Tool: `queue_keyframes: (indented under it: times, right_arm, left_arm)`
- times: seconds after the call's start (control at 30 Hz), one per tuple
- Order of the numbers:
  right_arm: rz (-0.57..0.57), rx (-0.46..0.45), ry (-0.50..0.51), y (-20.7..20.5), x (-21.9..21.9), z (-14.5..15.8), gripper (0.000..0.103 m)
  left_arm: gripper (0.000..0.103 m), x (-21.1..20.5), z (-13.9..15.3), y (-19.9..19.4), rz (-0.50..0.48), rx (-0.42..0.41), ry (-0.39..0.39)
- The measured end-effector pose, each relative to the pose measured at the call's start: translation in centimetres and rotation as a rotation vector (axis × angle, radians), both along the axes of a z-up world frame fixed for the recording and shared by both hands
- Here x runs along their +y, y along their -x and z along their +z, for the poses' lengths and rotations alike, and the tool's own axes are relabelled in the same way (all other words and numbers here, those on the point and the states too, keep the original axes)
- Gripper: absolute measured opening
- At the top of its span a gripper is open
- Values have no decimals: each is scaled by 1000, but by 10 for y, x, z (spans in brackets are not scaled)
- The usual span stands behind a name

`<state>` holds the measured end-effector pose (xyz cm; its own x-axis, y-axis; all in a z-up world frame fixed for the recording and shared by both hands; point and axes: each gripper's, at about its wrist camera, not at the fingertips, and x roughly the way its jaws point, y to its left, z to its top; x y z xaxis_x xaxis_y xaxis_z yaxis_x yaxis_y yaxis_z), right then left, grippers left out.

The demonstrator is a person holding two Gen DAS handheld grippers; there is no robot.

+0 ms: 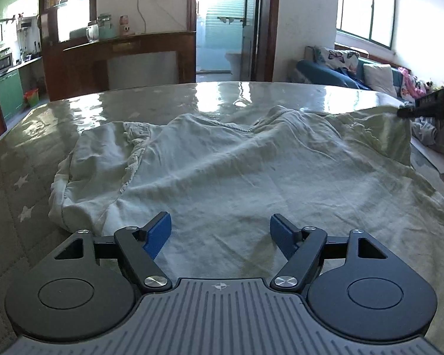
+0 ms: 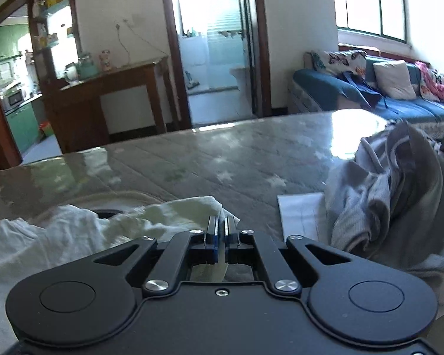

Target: Fold clothes

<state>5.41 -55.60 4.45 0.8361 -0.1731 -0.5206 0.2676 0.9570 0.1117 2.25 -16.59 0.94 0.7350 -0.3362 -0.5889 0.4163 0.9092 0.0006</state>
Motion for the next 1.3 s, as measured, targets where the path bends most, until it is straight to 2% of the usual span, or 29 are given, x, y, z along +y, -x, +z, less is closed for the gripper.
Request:
queue_keyframes:
  times: [0.27,0.6,0.93,1.17,1.3]
  right_arm:
    - [77,-35,9,3,28,18,4]
    - [225,-50,6,6,80,26,4]
    - [349,26,6,5,129,-1,4]
    - [374,86,-14,4,144,-19,5]
    - [396,87,-45,9,140,-21,21]
  left_arm:
    - [85,-2,-1,-1,-10,9,-4]
    - [86,-3,-1,-1,-10,11,-3]
    - [86,-4,-1,0,-10,12,-2]
    - [87,-5,0,0,-11,12,-2]
    - [87,-6,-1,0,-10,12,-2]
